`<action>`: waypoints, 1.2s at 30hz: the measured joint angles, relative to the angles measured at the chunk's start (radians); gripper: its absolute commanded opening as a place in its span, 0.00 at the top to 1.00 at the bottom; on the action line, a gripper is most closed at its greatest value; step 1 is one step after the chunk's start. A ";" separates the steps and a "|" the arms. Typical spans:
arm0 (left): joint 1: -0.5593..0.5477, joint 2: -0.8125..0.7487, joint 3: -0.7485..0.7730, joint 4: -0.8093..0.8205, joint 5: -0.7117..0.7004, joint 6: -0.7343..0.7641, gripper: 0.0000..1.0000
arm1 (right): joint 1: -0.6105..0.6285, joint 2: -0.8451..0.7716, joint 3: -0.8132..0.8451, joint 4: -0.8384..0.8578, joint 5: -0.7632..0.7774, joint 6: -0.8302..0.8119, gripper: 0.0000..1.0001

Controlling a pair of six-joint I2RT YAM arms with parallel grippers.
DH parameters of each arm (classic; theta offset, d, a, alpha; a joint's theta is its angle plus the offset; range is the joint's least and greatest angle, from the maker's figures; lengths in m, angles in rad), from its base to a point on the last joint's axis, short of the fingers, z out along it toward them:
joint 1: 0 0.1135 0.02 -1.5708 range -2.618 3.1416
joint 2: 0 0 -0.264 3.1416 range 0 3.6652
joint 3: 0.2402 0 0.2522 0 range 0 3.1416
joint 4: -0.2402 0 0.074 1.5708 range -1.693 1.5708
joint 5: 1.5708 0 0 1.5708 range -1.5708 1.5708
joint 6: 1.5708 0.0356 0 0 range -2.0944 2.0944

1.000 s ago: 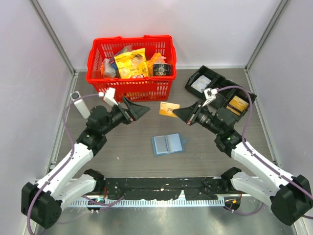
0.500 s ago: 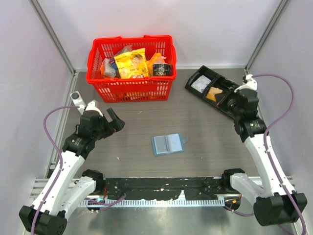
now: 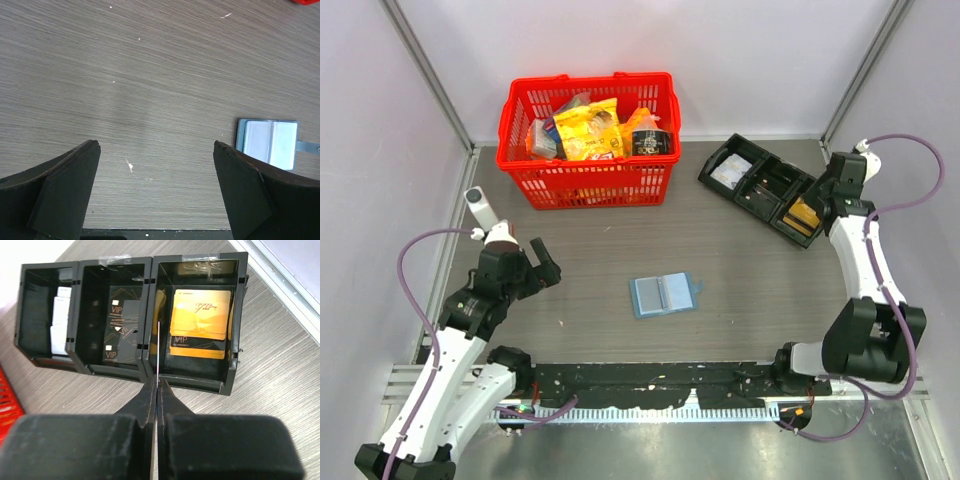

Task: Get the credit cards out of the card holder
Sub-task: Place the credit card in the storage box.

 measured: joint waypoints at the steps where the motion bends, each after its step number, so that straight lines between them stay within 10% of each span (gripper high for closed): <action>1: 0.000 -0.007 0.000 -0.004 0.000 0.008 0.00 | -0.006 0.023 0.005 0.003 0.001 -0.002 0.99; 18: -0.004 -0.307 -0.105 0.195 -0.033 0.098 0.00 | -0.143 0.356 0.104 0.111 -0.233 0.005 0.99; 36: -0.013 -0.252 -0.133 0.291 0.034 0.119 0.00 | -0.237 0.490 0.163 0.134 -0.375 0.011 0.83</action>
